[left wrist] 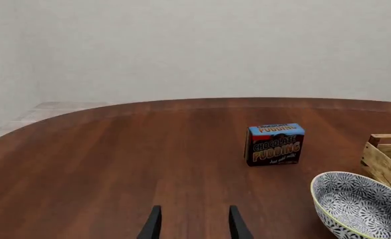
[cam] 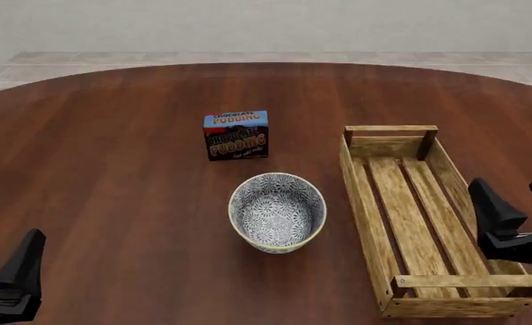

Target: Pick up the bowl on the left and put it in the tray.

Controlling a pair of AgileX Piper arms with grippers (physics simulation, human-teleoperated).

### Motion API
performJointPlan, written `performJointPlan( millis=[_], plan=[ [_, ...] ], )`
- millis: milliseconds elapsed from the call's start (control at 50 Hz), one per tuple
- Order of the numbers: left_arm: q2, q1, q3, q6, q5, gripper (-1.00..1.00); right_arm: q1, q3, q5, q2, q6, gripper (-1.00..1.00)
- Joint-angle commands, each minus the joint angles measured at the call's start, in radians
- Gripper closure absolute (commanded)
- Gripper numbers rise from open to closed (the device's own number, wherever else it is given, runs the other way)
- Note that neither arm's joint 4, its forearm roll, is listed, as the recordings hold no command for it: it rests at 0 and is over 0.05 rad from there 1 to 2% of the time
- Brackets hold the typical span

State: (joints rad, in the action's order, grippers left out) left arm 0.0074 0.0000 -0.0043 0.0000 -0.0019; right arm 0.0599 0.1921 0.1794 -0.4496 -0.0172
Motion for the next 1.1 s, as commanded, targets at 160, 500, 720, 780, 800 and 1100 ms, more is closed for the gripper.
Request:
performJointPlan(
  millis=[160, 500, 720, 780, 800, 1100],
  plan=[
    [0.000, 0.000, 0.000, 0.000, 0.000, -1.00, 0.180, 0.175, -0.021, -0.269, 0.074, -1.00],
    [0.000, 0.000, 0.000, 0.000, 0.000, -1.00, 0.301, 0.335, -0.112, -0.407, 0.084, -1.00],
    [0.000, 0.000, 0.000, 0.000, 0.000, -1.00, 0.377, 0.397, -0.135, -0.528, 0.122, -1.00],
    [0.000, 0.000, 0.000, 0.000, 0.000, -1.00, 0.405, 0.409, -0.138, -0.566, 0.144, -1.00],
    [0.000, 0.000, 0.000, 0.000, 0.000, -1.00, 0.404, 0.411, -0.138, -0.568, 0.142, -1.00],
    [0.000, 0.000, 0.000, 0.000, 0.000, -1.00, 0.441, 0.458, -0.149, -0.655, 0.167, -1.00]
  ],
)
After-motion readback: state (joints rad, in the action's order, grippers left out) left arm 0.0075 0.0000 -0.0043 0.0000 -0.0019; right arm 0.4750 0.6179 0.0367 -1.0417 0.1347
